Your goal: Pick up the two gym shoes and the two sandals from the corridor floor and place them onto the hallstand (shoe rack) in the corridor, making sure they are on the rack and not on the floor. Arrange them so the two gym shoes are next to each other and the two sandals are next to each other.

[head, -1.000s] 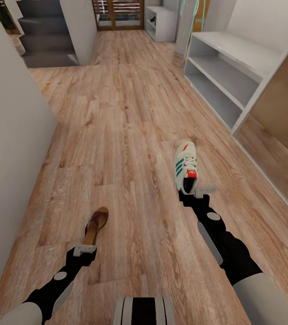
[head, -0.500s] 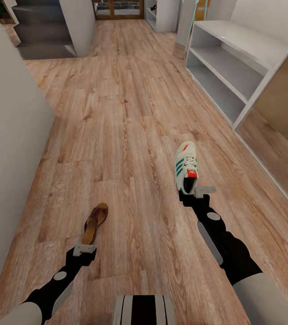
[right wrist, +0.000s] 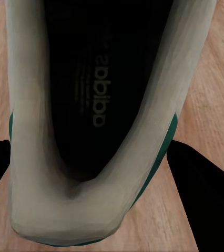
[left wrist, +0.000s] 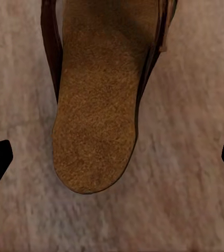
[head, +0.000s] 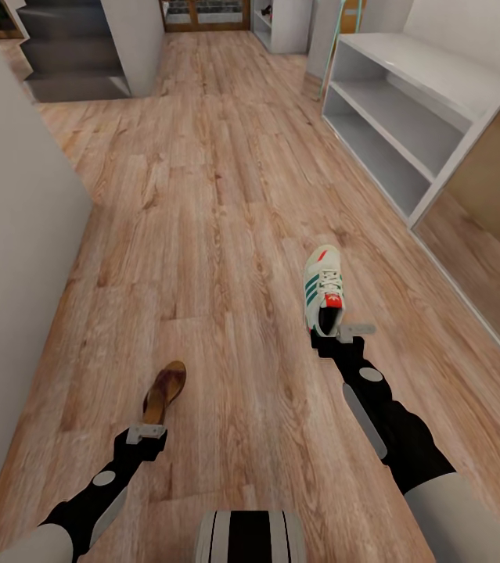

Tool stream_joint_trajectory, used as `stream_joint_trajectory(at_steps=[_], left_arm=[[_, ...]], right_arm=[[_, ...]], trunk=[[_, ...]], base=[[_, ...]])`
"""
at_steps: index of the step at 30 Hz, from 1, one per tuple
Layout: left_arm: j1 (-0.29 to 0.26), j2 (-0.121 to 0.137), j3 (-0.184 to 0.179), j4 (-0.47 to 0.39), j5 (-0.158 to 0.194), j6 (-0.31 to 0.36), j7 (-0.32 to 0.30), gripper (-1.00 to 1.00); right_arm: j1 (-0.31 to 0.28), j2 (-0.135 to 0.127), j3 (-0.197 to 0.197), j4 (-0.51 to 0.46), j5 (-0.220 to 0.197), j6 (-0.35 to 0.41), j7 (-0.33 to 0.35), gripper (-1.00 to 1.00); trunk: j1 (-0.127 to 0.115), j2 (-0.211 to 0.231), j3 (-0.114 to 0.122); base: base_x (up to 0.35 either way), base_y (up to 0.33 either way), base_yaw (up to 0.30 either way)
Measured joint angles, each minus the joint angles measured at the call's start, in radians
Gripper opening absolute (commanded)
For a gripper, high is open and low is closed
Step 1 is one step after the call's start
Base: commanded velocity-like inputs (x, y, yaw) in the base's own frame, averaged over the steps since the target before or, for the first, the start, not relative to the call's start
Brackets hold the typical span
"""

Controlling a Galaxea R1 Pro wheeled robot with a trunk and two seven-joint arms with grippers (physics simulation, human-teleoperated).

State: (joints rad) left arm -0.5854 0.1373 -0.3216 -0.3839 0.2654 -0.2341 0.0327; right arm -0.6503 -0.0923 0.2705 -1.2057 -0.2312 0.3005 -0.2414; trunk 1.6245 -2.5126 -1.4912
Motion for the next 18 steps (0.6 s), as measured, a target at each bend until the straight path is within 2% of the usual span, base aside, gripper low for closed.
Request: stream_joint_trajectory(at_steps=[18], left_arm=[[0.000,-0.002,0.000,-0.001,0.000,0.000,0.001,1.00]], right_arm=[[0.000,0.000,0.000,0.000,0.000,0.000,-0.001,-1.00]], trunk=[[0.000,0.000,0.000]], base=[[0.080,0.000,0.000]])
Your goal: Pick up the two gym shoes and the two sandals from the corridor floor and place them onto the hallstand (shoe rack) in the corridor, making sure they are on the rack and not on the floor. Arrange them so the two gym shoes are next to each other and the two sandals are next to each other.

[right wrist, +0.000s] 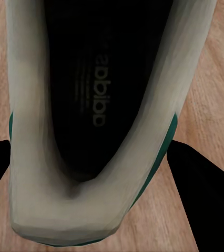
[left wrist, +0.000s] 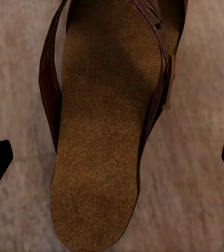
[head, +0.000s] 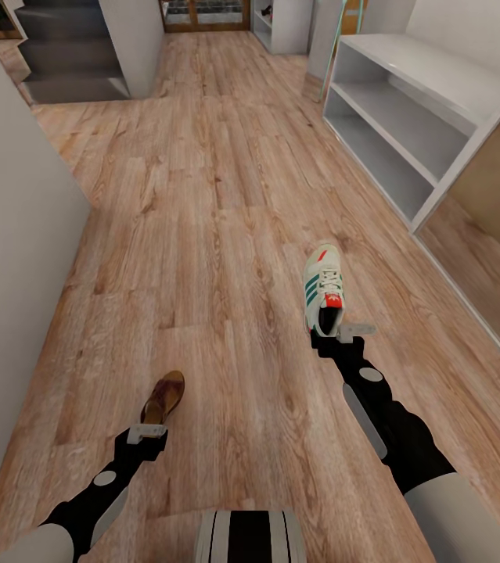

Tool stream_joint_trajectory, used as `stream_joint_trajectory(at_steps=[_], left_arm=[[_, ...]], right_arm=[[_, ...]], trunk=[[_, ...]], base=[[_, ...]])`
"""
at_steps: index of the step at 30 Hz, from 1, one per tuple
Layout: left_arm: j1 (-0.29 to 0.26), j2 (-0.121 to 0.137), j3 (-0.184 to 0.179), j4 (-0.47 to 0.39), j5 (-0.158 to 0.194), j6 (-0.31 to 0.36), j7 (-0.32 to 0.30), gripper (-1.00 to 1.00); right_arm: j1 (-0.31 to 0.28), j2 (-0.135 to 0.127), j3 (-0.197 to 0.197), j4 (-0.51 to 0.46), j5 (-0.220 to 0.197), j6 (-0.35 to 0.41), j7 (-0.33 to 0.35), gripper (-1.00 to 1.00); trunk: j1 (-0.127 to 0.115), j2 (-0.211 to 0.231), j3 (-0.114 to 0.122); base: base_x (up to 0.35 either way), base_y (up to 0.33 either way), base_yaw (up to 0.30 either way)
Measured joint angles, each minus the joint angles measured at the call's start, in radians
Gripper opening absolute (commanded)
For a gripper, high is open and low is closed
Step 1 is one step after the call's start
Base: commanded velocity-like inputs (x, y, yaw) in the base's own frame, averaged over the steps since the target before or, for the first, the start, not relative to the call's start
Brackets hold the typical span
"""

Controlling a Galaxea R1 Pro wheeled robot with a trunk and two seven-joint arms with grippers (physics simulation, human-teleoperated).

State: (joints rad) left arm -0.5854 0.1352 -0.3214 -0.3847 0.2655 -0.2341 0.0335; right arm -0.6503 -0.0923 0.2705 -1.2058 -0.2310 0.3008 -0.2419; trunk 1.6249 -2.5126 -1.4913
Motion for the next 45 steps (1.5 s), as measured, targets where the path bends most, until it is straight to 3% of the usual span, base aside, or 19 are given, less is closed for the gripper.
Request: stream_joint_trajectory(at_steps=[10,19,33,36,45], left_arm=[[0.000,0.003,0.000,-0.001,0.002,0.000,0.000,1.00],[0.001,0.001,-0.001,0.000,0.002,-0.001,0.000,1.00],[0.001,-0.001,0.000,0.000,0.002,0.000,0.000,1.00],[0.001,-0.001,0.000,0.000,0.002,0.000,0.000,1.00],[0.001,0.000,-0.001,-0.001,0.002,0.000,0.000,1.00]], right_arm=[[0.000,0.000,0.000,0.000,0.000,0.000,0.000,-1.00],[0.000,0.000,0.000,0.000,-0.001,0.000,0.000,-1.00],[0.000,0.000,0.000,0.000,0.000,0.001,0.001,-1.00],[0.000,0.000,0.000,0.000,-0.001,0.001,0.001,-1.00],[0.000,0.000,0.000,0.000,-0.001,0.001,0.000,-1.00]], trunk=[[0.000,0.000,-0.002],[0.004,-0.002,-0.050],[0.004,-0.002,-0.057],[0.006,-0.003,-0.070],[0.006,-0.003,-0.079]], base=[[0.002,0.000,0.000],[0.000,0.000,0.000],[0.000,0.000,0.000],[0.000,0.000,0.013],[0.000,0.000,0.011]])
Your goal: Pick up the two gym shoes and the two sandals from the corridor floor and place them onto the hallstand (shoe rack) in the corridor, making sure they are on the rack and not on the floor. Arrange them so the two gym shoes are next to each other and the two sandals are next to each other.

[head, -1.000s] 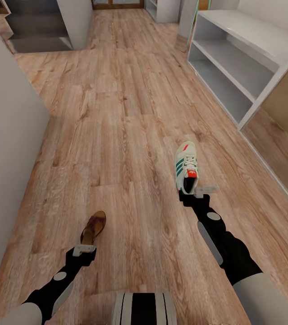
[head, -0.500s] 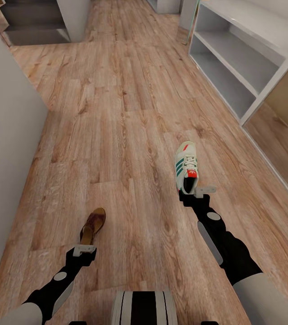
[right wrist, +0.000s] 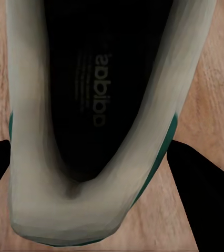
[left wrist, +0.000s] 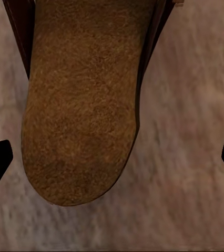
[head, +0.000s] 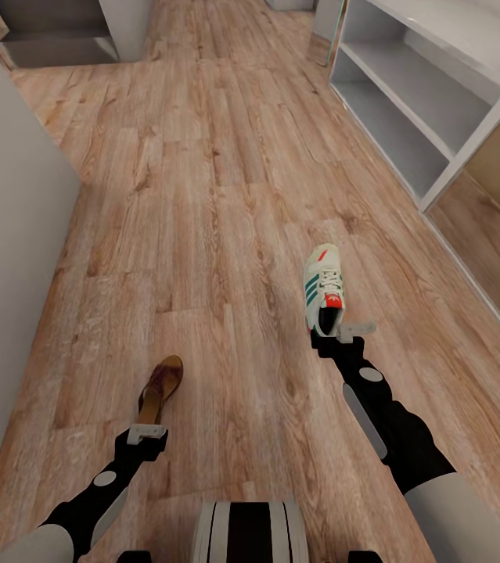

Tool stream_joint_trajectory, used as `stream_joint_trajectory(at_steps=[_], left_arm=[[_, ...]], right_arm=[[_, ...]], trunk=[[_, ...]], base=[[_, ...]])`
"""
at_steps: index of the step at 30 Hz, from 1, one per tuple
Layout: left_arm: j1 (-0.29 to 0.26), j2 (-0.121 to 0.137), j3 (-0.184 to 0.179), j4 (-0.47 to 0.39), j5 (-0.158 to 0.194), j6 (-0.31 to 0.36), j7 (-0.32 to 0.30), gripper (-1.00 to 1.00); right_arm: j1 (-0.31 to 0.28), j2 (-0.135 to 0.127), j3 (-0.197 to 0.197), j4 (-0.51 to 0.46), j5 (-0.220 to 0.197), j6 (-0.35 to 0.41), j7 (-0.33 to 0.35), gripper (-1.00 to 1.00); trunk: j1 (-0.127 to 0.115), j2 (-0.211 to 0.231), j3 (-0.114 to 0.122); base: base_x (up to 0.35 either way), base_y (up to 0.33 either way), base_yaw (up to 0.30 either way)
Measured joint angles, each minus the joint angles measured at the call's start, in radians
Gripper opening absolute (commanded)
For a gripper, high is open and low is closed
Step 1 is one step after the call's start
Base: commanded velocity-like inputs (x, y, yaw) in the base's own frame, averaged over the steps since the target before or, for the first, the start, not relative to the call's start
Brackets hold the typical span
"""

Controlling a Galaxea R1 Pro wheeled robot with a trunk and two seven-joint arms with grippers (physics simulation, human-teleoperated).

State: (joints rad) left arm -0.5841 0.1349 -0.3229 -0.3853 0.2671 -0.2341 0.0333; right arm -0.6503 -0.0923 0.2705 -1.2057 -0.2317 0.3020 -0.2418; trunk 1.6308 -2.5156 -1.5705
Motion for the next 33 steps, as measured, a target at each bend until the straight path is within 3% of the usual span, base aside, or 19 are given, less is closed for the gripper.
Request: stream_joint_trajectory(at_steps=[4,15,33], left_arm=[[0.000,0.000,0.000,0.000,0.000,0.000,0.000,1.00],[0.000,0.004,0.000,0.000,0.000,0.000,0.000,1.00],[0.000,0.004,0.000,-0.001,0.001,0.000,0.000,1.00]], right_arm=[[0.000,0.000,0.000,0.000,0.000,0.000,0.000,-1.00],[0.000,0.000,0.000,0.000,0.000,0.000,0.000,-1.00],[0.000,0.000,0.000,0.000,0.001,0.000,0.000,-1.00]], trunk=[[0.002,-0.001,-0.017],[0.003,-0.002,-0.034],[0.003,-0.002,-0.040]], base=[[0.000,0.000,0.025],[0.000,0.000,0.042],[0.066,0.013,0.032]])
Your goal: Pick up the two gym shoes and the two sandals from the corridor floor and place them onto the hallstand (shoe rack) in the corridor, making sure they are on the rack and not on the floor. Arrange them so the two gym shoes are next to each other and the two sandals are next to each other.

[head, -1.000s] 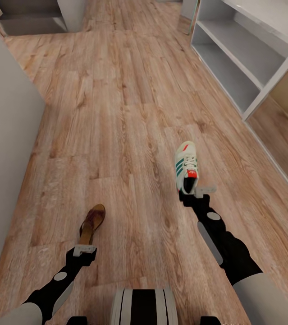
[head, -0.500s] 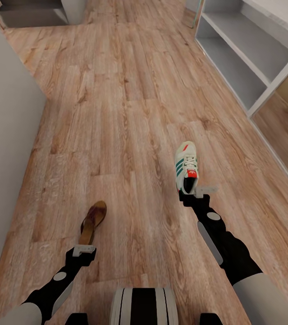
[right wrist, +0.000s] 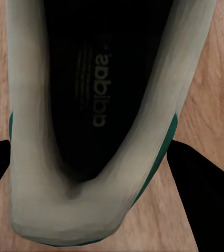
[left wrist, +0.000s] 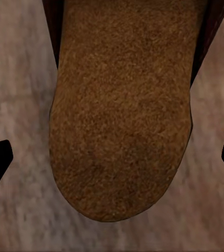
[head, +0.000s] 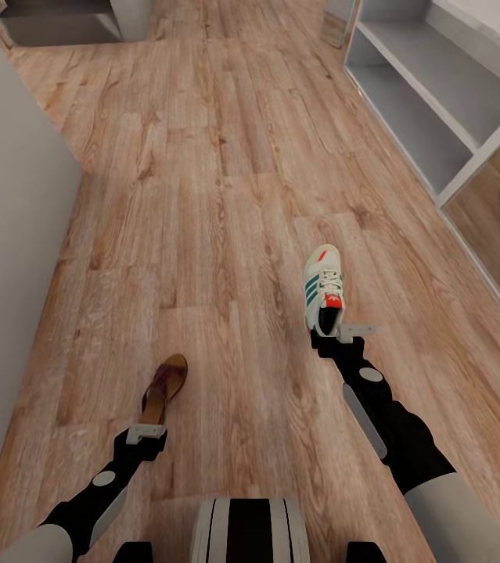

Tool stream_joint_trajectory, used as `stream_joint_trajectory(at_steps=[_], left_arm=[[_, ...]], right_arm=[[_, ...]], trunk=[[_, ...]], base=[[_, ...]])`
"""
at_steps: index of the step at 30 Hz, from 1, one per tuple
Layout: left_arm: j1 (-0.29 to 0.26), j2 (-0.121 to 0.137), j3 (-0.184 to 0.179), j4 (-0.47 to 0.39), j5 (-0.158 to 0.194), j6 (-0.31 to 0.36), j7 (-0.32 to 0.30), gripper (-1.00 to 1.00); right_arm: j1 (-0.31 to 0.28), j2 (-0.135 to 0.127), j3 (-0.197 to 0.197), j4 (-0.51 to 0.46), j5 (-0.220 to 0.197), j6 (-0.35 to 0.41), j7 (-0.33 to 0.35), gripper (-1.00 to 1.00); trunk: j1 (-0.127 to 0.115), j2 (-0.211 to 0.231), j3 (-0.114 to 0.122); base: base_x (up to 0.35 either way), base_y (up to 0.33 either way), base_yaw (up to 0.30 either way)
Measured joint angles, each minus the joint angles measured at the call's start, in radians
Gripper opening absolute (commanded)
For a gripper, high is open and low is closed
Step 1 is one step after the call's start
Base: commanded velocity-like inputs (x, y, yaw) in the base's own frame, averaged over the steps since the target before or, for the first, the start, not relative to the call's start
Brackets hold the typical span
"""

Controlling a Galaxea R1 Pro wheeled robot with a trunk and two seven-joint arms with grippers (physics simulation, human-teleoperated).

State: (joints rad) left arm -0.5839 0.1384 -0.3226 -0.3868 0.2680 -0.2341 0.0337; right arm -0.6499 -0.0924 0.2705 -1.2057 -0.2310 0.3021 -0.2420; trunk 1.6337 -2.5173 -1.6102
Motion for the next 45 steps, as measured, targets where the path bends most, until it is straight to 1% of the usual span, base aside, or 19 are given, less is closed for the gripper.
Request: stream_joint_trajectory(at_steps=[22,28,37,38,45], left_arm=[[0.000,-0.004,-0.001,0.000,-0.002,0.000,0.000,1.00],[0.000,-0.003,-0.002,0.000,-0.004,0.000,0.000,1.00],[0.000,-0.002,0.000,0.000,-0.003,0.000,0.000,1.00],[0.000,-0.002,0.000,0.000,-0.003,0.000,0.000,-1.00],[-0.001,-0.001,-0.001,0.000,0.003,0.000,-0.001,-1.00]], right_arm=[[0.000,-0.001,0.000,0.000,0.000,0.000,0.000,-1.00],[0.000,-0.001,0.000,0.000,-0.001,0.000,0.000,-1.00],[0.000,-0.001,0.000,0.000,0.000,0.000,0.000,-1.00],[0.000,-0.001,0.000,0.000,0.000,0.000,0.000,-1.00],[0.000,-0.001,0.000,0.000,0.000,0.000,0.000,-1.00]], trunk=[[0.000,0.000,0.000],[0.003,-0.001,-0.023],[0.003,-0.001,-0.023],[0.003,-0.001,-0.023],[0.003,-0.001,-0.023]], base=[[0.023,0.001,0.000],[0.000,0.000,0.000],[0.000,0.000,0.000],[0.000,0.000,0.000],[0.000,0.000,0.000]])
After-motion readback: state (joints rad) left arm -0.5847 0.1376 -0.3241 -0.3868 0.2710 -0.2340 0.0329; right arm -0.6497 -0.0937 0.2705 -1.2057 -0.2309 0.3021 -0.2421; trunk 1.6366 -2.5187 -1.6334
